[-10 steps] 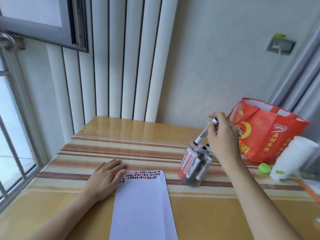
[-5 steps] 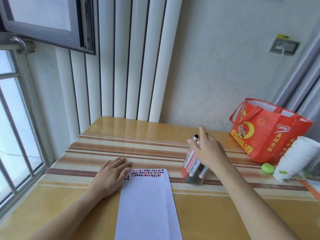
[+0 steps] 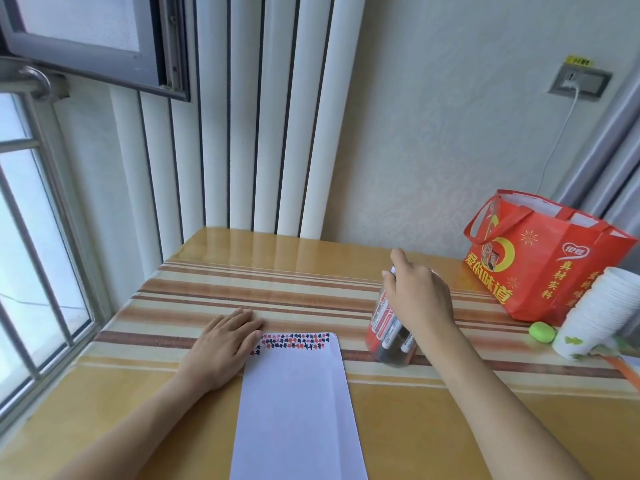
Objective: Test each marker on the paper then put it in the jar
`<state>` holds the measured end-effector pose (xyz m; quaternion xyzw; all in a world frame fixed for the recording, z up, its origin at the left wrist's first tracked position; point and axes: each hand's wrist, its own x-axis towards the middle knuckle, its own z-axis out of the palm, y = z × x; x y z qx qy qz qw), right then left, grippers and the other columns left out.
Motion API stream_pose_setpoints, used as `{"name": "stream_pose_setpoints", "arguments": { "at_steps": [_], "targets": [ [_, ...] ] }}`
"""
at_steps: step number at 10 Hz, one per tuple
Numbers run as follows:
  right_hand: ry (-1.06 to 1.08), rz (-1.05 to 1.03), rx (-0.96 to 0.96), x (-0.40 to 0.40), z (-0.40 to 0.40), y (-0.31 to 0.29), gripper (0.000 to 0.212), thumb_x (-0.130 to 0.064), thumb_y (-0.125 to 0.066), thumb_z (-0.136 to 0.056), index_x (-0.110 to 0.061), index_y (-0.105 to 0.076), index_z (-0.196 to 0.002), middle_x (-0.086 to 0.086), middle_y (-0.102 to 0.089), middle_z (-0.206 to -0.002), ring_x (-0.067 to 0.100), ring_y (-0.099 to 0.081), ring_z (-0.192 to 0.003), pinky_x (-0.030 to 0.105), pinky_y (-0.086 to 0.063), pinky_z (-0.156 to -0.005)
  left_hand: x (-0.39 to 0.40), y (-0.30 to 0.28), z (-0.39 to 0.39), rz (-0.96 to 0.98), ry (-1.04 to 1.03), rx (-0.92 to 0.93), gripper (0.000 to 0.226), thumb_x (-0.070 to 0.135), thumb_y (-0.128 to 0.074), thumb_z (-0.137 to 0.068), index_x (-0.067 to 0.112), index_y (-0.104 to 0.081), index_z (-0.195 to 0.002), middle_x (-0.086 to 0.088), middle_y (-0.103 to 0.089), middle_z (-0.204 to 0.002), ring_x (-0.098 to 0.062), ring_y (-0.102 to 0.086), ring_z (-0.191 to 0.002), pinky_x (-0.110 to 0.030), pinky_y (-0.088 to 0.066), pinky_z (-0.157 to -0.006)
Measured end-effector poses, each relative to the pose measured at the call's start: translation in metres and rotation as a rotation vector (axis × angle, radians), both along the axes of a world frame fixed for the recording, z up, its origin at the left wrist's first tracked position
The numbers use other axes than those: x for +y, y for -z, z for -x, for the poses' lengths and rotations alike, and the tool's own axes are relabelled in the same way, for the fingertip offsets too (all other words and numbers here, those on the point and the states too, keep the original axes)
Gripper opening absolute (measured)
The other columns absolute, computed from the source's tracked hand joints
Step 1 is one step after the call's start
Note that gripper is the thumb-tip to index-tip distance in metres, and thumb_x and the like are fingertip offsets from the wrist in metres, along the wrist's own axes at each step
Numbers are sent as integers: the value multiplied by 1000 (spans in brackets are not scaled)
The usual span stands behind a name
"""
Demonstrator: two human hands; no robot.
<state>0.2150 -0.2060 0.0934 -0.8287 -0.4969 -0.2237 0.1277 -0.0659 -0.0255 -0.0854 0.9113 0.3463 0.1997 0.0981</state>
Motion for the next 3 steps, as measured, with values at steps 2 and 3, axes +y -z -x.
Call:
{"name": "stream_pose_setpoints", "arguments": {
  "at_steps": [2,3],
  "targets": [
    [175,40,19,8,19,-7,29,-39,-43,-108,-12,-43,-116,14,-75,-100,32,-72,-88,38,-49,-77,-4,-6,1,-46,-37,-78,61,55,-19,-102,29,-65,-132,8,-60,-142,-15,-49,-138,-32,-34,-110],
    [230,-24,10,0,20,-18,45,-50,-41,-107,-7,-50,-119,16,-72,-105,33,-68,-95,41,-49,-84,-11,-25,5,-139,-62,-251,45,42,-32,-103,25,-68,-125,7,-67,-126,-20,-63,-119,-38,-44,-98]
  ]
}}
